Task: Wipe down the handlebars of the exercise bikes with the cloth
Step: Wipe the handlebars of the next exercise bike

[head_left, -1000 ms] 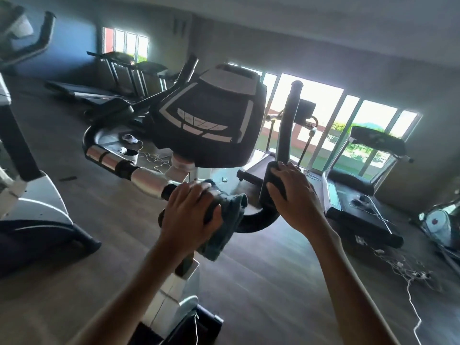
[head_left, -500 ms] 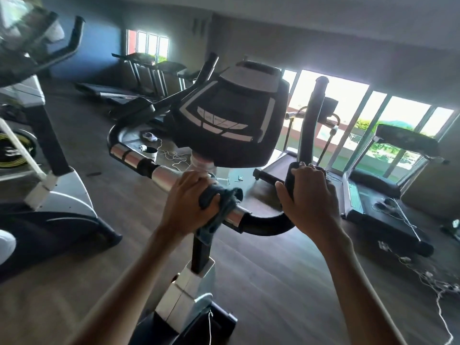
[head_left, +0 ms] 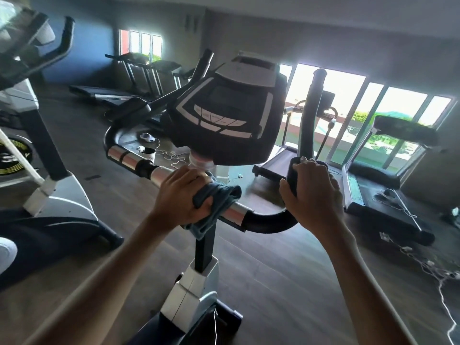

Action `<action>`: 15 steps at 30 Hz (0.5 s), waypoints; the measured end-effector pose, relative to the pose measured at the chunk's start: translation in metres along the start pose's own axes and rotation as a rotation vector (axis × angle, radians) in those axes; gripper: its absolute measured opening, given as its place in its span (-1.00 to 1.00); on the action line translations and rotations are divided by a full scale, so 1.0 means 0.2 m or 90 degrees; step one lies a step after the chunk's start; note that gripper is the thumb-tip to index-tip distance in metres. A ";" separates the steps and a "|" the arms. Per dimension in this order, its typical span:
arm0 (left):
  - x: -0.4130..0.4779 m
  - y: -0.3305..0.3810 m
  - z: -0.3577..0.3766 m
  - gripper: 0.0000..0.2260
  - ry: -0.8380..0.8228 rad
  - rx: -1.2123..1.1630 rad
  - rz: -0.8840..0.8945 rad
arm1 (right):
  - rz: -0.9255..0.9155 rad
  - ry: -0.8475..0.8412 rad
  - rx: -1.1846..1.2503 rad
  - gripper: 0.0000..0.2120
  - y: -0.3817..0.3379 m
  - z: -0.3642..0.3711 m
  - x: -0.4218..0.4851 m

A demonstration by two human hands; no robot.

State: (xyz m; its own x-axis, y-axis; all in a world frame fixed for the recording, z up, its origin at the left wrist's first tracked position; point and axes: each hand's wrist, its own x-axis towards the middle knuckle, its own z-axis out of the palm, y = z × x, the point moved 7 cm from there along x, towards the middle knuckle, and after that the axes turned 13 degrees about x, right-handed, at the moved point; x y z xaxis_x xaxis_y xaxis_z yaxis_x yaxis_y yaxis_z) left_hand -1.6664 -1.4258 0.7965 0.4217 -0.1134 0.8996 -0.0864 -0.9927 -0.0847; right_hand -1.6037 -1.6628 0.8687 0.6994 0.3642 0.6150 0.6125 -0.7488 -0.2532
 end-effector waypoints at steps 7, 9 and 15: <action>-0.03 0.23 -0.02 -0.63 0.003 0.011 -0.095 | 0.012 0.015 -0.010 -0.70 -0.02 0.00 0.00; -0.05 0.34 -0.01 -0.61 0.008 0.020 -0.099 | 0.010 0.018 -0.012 -0.70 -0.02 0.00 -0.01; 0.04 0.17 -0.03 -0.64 0.000 -0.008 -0.098 | 0.017 0.021 0.008 -0.72 -0.03 -0.01 -0.02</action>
State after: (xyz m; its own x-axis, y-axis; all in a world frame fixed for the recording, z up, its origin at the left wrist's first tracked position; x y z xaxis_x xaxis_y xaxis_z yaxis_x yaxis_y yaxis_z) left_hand -1.6715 -1.4600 0.8033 0.4301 0.0402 0.9019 -0.0313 -0.9977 0.0594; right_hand -1.6106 -1.6615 0.8702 0.7034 0.3253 0.6320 0.5983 -0.7510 -0.2793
